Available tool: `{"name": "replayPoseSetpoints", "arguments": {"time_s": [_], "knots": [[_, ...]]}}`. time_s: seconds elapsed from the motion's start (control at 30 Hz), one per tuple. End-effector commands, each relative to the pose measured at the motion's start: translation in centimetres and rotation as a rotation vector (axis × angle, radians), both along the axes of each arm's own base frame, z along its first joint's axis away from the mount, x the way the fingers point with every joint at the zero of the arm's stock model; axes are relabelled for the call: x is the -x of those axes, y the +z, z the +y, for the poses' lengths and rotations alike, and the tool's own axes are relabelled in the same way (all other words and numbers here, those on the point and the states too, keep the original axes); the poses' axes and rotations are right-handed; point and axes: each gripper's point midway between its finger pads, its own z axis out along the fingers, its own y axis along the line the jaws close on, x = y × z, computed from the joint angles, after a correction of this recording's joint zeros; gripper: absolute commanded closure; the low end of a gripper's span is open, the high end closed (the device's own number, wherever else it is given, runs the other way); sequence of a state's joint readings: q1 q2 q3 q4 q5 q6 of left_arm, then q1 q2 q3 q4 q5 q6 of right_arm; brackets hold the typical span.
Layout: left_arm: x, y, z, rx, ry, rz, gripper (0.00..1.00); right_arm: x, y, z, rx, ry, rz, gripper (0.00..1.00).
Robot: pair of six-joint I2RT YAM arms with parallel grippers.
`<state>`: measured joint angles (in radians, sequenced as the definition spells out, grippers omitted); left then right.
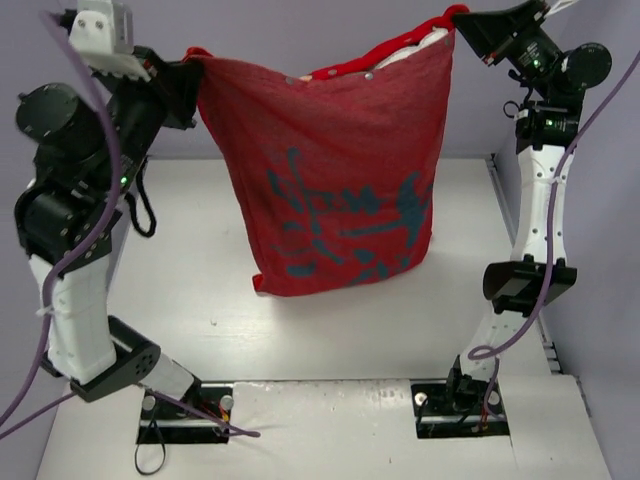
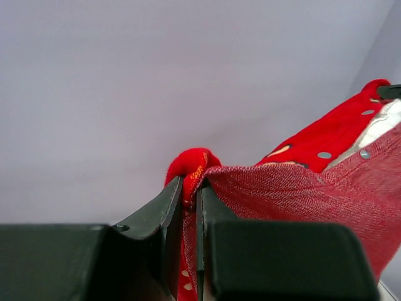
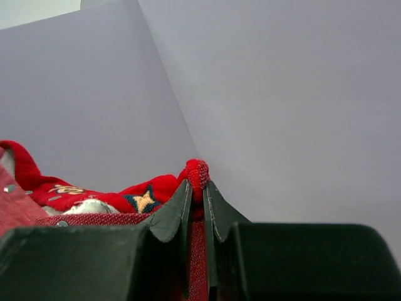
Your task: Put the pillow into the pillowcase
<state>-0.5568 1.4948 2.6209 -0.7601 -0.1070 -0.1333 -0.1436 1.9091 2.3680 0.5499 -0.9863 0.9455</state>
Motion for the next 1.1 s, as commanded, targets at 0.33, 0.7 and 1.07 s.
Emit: {"name": "replayPoseSetpoints", "arguments": {"time_s": [0.33,0.7,1.07], "knots": [[-2.7,0.3,2.1,0.017,0.123,-0.044,1.00,2.1,4.4,5.5,-0.106,0.165,-0.230,1.00],[4.4,4.1,-3.7,0.064,-0.391,-0.147,1.00,6.7,4.2,8.0,-0.063,0.276,-0.425,1.00],[12.7,-9.6,-7.8,-0.003,-0.797,0.227,1.00,12.8,-6.1,1.1,0.061,-0.148,-0.084,1.00]]}}
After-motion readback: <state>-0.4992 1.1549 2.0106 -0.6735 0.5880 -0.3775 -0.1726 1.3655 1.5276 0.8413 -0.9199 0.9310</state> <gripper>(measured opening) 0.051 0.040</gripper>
